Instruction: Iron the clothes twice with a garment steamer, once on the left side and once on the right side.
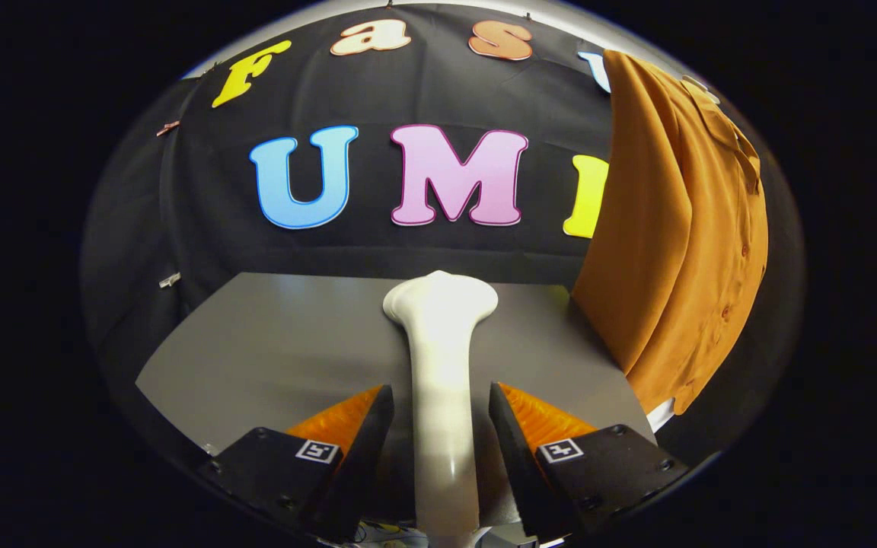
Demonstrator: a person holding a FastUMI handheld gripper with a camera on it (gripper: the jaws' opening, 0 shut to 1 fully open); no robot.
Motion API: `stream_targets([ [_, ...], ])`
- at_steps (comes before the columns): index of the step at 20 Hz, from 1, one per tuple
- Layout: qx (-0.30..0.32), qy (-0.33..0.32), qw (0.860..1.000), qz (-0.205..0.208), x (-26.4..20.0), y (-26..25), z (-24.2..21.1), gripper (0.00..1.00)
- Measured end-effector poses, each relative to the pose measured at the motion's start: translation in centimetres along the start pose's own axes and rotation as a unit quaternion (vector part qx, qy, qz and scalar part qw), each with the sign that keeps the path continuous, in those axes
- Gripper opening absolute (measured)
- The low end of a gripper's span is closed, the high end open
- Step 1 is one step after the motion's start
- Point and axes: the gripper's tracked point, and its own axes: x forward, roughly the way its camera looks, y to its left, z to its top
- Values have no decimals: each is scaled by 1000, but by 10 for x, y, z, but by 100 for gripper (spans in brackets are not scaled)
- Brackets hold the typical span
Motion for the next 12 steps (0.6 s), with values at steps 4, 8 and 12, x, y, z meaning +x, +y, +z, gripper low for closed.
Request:
stream_targets([
  [4,6,13,1000,-1,7,-1,-2,46],
  [8,-16,12,1000,-2,5,0,-2,41],
  [12,-27,5,1000,5,4,3,-1,37],
])
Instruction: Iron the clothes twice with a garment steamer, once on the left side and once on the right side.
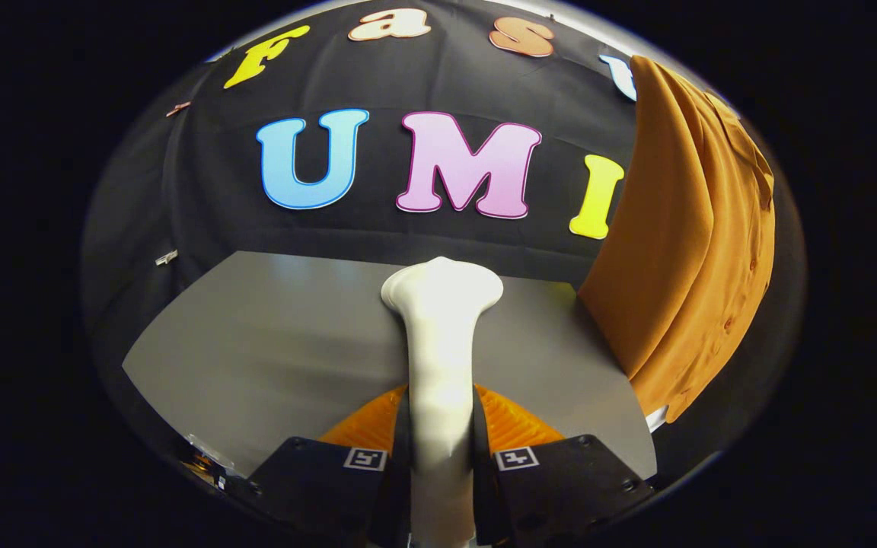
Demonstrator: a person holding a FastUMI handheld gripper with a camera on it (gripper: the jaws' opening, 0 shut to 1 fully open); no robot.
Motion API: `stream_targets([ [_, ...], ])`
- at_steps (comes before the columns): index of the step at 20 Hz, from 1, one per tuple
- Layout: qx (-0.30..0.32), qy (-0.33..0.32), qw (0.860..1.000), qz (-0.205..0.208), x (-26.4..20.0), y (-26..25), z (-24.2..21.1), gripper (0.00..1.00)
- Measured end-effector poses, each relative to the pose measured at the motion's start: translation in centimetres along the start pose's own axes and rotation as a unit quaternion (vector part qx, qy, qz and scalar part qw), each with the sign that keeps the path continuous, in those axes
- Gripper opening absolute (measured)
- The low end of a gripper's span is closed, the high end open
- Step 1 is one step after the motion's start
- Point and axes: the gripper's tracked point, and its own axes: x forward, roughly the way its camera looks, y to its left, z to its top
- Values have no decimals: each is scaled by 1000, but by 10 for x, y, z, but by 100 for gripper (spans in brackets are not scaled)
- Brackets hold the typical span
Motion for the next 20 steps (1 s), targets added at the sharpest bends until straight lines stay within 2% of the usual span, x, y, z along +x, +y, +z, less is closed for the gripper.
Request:
stream_targets([
  [5,13,-23,1000,-3,-12,-4,11,36],
  [6,13,-32,999,-5,-17,-5,15,30],
  [11,24,-67,997,-9,-46,-6,30,30],
  [20,34,-160,986,-38,-139,1,52,29],
])
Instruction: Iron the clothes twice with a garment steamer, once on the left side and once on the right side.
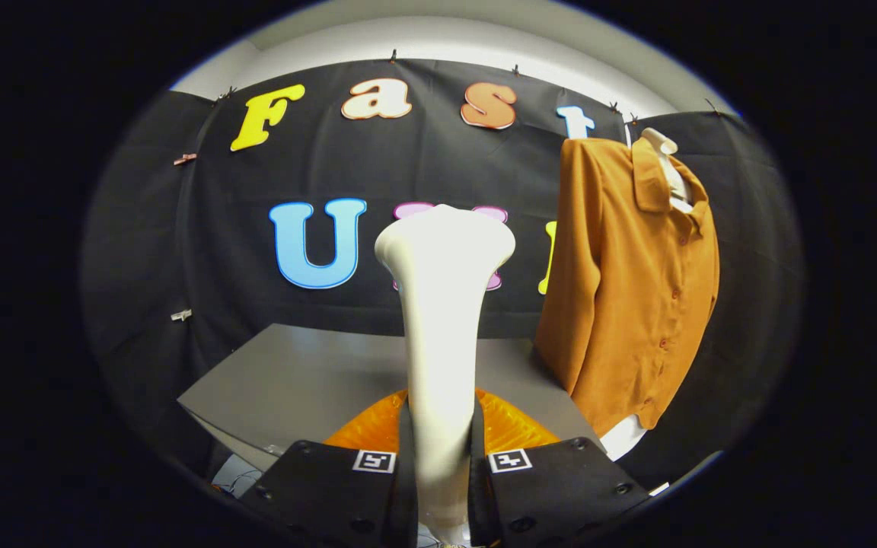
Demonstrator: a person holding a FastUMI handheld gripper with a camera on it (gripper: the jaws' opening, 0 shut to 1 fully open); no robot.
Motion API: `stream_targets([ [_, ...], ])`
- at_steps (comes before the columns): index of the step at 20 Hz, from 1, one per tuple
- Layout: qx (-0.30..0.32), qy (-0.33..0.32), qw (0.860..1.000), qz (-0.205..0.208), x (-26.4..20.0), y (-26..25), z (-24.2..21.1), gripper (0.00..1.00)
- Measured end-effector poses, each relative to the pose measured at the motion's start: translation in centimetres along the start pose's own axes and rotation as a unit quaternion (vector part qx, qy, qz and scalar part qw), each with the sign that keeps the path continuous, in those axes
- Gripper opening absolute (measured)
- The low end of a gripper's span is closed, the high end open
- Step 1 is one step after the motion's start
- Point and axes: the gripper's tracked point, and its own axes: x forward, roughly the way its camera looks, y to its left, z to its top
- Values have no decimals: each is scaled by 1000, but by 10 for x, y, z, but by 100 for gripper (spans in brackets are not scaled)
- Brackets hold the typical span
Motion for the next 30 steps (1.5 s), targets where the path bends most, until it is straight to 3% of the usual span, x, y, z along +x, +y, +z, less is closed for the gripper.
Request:
stream_targets([
  [8,19,-31,997,-73,-66,-55,8,29],
  [14,27,-47,993,-108,-67,-135,17,29],
  [21,41,-54,993,-96,-21,-214,28,29],
  [30,60,-32,997,-48,40,-255,20,29],
])
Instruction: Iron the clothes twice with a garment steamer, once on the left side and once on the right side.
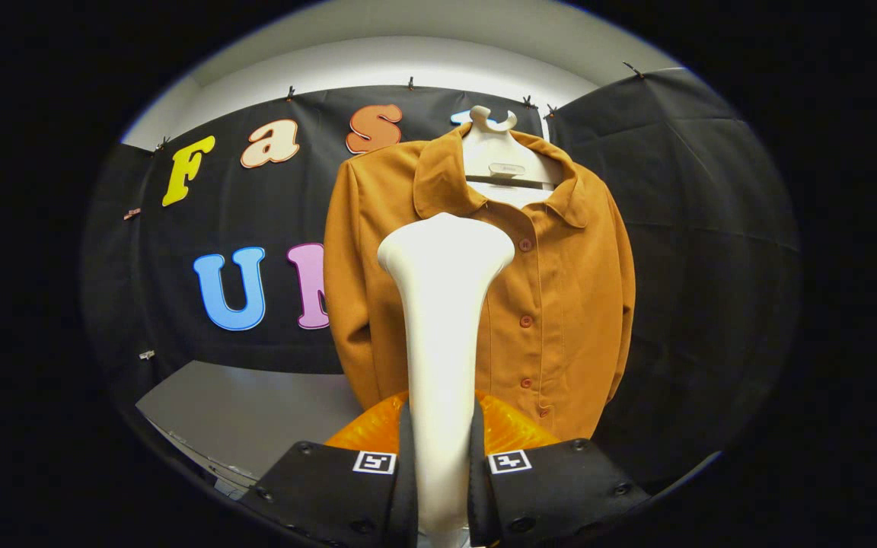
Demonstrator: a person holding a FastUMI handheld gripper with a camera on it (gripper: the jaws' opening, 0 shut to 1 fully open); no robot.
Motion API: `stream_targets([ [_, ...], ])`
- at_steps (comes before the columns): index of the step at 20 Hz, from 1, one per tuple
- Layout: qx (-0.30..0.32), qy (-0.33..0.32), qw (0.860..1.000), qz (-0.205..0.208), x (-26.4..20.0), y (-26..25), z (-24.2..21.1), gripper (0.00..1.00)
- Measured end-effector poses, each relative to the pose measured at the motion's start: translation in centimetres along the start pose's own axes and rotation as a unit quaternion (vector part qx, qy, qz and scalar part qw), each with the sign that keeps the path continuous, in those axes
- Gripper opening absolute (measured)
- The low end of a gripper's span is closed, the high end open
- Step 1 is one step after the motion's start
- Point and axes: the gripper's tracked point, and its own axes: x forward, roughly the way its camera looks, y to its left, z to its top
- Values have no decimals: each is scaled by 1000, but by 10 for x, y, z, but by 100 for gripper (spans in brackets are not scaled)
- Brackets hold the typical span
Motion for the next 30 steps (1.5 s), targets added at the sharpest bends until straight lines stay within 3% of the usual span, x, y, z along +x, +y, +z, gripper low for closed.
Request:
stream_targets([
  [9,5,33,999,23,30,-7,-27,29],
  [17,11,104,994,17,35,-22,-89,29],
  [30,24,256,966,9,28,-35,-215,30],
])
